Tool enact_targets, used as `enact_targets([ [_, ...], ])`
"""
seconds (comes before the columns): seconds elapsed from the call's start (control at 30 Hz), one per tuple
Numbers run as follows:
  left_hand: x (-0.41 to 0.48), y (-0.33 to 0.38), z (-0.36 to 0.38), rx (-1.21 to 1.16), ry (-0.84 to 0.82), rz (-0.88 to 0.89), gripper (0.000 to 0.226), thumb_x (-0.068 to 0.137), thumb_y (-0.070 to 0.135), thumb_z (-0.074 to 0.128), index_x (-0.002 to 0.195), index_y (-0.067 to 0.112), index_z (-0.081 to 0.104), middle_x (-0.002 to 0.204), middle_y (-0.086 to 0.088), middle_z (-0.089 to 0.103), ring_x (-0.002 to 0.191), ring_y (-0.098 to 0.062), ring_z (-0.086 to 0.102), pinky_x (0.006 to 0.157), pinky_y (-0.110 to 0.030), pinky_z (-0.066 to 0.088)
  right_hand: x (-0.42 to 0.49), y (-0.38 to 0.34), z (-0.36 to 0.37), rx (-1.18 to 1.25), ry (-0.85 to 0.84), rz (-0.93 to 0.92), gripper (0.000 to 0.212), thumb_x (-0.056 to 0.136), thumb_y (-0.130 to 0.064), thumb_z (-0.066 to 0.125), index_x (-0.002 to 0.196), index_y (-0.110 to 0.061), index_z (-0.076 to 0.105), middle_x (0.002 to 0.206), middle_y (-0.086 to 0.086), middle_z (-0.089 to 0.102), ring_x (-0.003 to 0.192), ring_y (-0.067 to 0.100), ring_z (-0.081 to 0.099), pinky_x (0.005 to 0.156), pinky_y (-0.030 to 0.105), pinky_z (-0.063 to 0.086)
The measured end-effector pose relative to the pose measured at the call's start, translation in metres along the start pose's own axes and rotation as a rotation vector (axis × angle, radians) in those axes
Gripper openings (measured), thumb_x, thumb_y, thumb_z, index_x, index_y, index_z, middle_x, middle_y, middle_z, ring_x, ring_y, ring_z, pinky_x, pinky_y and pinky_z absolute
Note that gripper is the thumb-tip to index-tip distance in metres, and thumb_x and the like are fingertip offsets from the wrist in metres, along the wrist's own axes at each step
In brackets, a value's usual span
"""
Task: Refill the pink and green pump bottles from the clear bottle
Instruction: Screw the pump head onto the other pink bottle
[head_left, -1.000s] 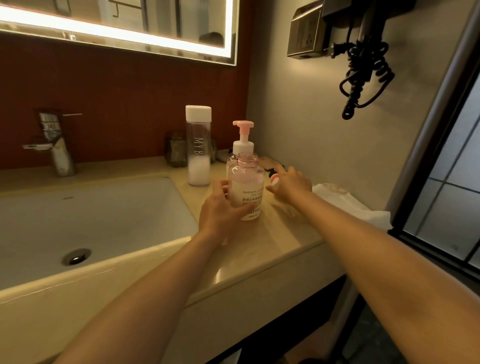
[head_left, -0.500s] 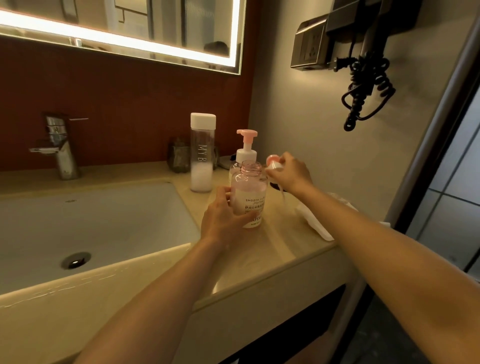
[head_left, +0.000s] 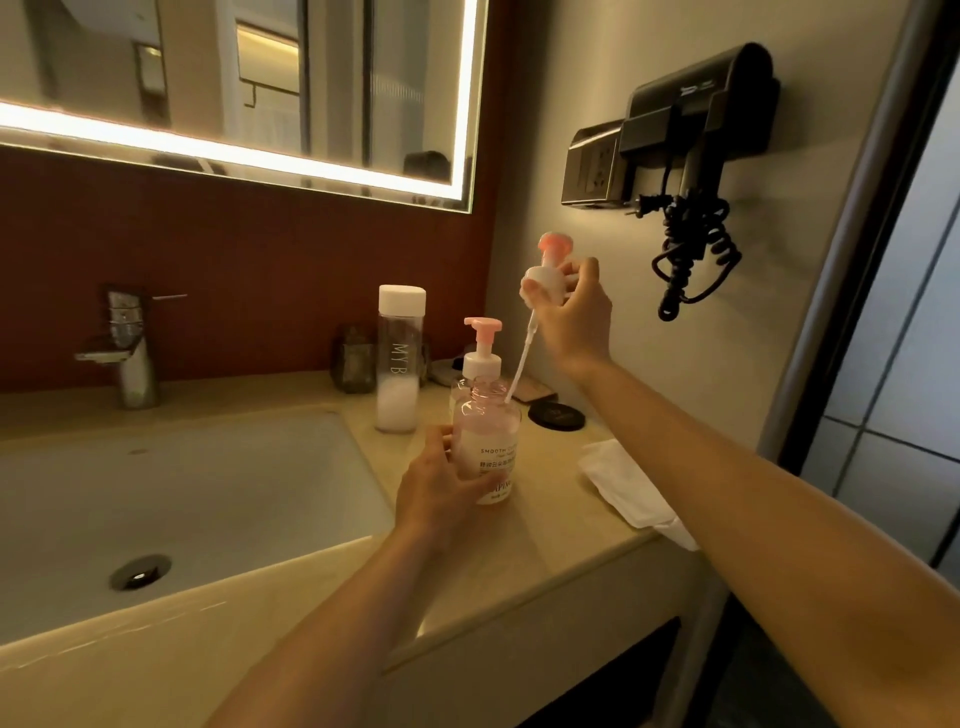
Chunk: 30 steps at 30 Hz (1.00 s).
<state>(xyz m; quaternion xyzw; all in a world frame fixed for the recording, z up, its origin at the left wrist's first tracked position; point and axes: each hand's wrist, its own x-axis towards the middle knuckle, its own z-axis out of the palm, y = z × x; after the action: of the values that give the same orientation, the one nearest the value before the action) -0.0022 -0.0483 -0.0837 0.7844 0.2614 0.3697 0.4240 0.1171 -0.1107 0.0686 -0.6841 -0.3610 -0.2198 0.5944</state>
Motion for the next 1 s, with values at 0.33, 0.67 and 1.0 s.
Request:
enact_targets([
  [0.33, 0.002, -0.002, 0.000, 0.019, 0.007, 0.012, 0.073, 0.063, 0.040, 0.081, 0.121, 0.022, 0.042, 0.122, 0.000, 0.058, 0.108, -0.018, 0.057, 0.088, -0.040, 0.052, -0.007, -0.004, 0.003, 0.118, 0.189, -0.142, 0.047, 0.083, -0.029, 0.067, 0.116, -0.003, 0.044, 0.117, 0.012, 0.057, 0.096, 0.018, 0.059, 0.082, 0.033, 0.056],
  [0.67, 0.004, -0.005, 0.003, 0.009, 0.032, 0.040, 0.070, 0.062, 0.042, 0.081, 0.117, 0.024, 0.042, 0.114, 0.002, 0.061, 0.099, -0.017, 0.060, 0.083, -0.041, 0.053, -0.084, 0.033, 0.024, 0.089, -0.178, -0.131, 0.044, 0.084, -0.025, 0.066, 0.119, -0.011, 0.041, 0.124, 0.006, 0.055, 0.098, 0.010, 0.056, 0.083, 0.024, 0.052],
  [1.0, 0.005, -0.007, 0.004, 0.023, 0.026, 0.027, 0.069, 0.063, 0.045, 0.080, 0.117, 0.025, 0.041, 0.114, 0.003, 0.060, 0.098, -0.017, 0.060, 0.083, -0.041, 0.054, -0.094, 0.046, 0.024, 0.109, -0.269, -0.075, 0.039, 0.084, -0.027, 0.066, 0.112, -0.017, 0.040, 0.109, -0.010, 0.051, 0.089, 0.005, 0.056, 0.074, 0.007, 0.046],
])
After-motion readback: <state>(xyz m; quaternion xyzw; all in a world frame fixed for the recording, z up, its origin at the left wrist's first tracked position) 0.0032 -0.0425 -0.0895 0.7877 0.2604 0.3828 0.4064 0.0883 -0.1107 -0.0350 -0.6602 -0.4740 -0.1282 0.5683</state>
